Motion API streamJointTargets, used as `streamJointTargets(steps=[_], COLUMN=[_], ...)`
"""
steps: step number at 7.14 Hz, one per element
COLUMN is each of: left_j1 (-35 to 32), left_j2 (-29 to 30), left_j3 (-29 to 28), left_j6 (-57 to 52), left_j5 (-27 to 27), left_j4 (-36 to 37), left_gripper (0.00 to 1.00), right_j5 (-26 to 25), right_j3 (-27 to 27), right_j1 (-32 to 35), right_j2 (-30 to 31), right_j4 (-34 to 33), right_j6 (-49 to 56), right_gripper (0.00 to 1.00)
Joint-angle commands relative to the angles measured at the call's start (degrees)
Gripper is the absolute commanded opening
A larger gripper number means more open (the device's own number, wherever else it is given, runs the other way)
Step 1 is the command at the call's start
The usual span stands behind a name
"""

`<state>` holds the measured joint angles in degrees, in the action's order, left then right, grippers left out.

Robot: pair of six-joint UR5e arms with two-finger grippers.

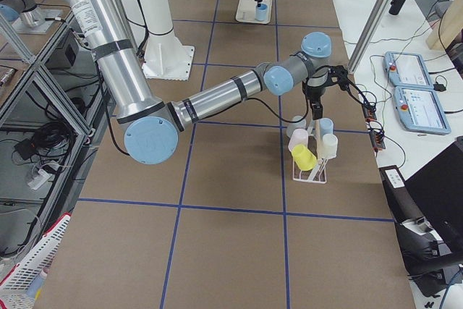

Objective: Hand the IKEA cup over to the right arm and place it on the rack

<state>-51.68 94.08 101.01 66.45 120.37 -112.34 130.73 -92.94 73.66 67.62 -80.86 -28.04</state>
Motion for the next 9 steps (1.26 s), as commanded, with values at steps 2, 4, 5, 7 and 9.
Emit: streamJointTargets(steps=[2,4,5,7,9], left_j1=[-0.08,-0.08,-0.17,-5.67,-8.08], left_j2=[0.67,1.02,1.19,1.19,4.95], left_j3=[-0.64,-0.46,0.32,4.7,7.27], left_j6=[0.08,0.17,0.17,0.17,2.78], left_j5=[-0.05,0.13,0.48,7.13,10.23], left_j4=[0.01,0.01,0.01,2.8,4.14], left_gripper=[0.0,0.0,0.0,0.0,0.0], right_j5=[0.05,0.05,0.14,0.14,-0.21], right_j3=[-0.4,-0.75,-1.01,-4.6,-10.65], right_j1=[-0.01,-0.01,-0.01,-0.88,-4.21], right_j2=[0.05,0.49,0.49,1.54,4.08], right_j4=[0.0,0.0,0.0,0.0,0.09], right_j6=[0.0,-0.09,-0.18,-3.93,-9.38], right_gripper=[0.99,0.99,0.99,0.99,0.99])
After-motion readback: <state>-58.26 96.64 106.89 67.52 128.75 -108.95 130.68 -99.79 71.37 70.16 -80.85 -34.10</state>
